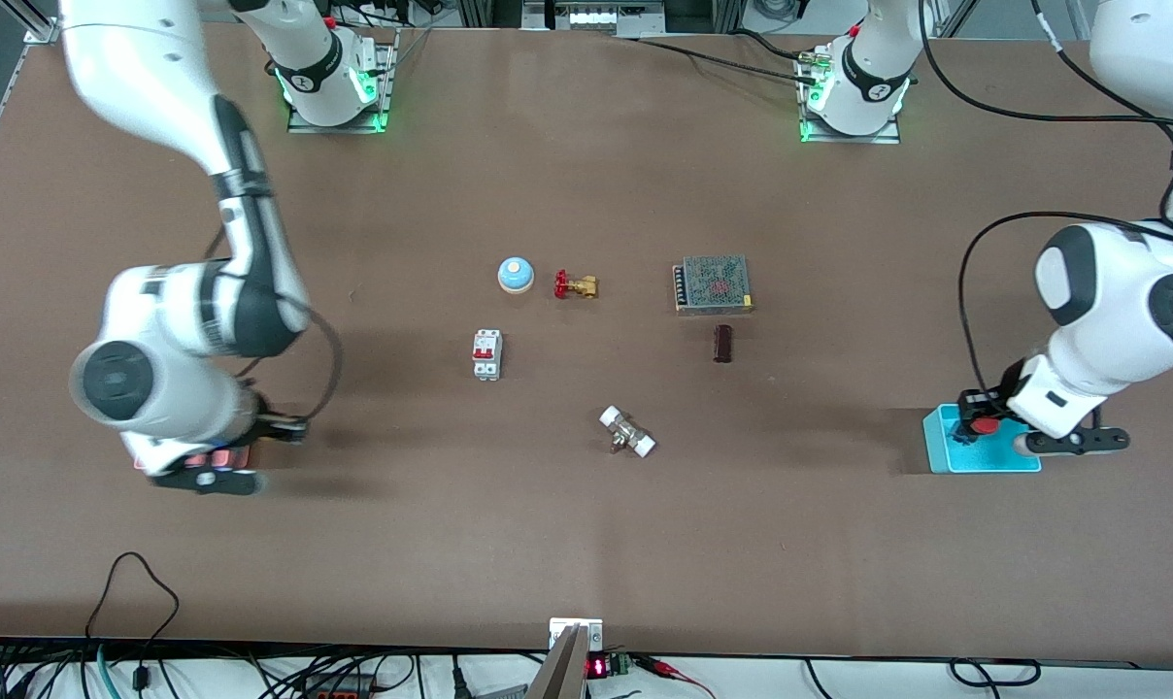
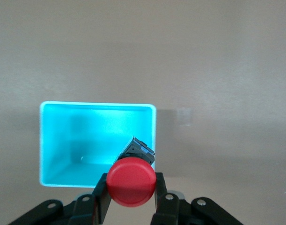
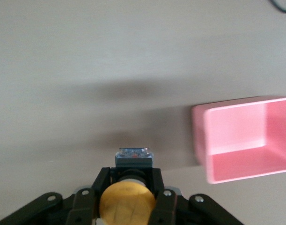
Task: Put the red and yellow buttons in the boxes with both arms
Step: 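Carry the red button to the cyan box while the right gripper carries yellow, then open the left gripper over the cyan box while the right gripper lowers yellow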
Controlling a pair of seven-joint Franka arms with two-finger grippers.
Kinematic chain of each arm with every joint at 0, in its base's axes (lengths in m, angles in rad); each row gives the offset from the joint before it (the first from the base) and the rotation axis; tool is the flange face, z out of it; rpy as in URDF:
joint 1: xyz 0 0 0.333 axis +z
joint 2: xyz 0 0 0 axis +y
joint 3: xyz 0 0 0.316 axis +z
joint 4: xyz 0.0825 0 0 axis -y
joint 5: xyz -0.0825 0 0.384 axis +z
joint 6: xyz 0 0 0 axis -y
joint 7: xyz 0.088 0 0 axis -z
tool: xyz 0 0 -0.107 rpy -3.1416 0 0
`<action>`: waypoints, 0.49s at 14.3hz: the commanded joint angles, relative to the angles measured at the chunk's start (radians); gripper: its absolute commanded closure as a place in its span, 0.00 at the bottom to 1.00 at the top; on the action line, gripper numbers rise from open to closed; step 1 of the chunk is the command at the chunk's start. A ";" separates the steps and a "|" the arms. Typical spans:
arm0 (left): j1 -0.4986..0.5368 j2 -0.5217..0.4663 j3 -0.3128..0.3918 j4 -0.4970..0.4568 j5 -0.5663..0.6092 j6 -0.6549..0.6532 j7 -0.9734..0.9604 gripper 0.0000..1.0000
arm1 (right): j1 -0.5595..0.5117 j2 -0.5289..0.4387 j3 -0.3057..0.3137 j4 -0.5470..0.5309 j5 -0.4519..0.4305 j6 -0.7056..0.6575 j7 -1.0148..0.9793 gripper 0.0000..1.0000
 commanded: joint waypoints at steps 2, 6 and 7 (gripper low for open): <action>0.052 0.033 -0.010 0.017 0.017 -0.008 0.066 0.68 | -0.092 0.007 0.012 0.023 -0.011 -0.022 -0.111 0.74; 0.075 0.093 -0.010 0.017 0.022 0.050 0.086 0.68 | -0.170 0.030 0.012 0.023 -0.012 -0.017 -0.219 0.76; 0.076 0.104 -0.010 0.017 0.022 0.061 0.086 0.68 | -0.178 0.038 0.012 0.021 -0.012 -0.013 -0.233 0.76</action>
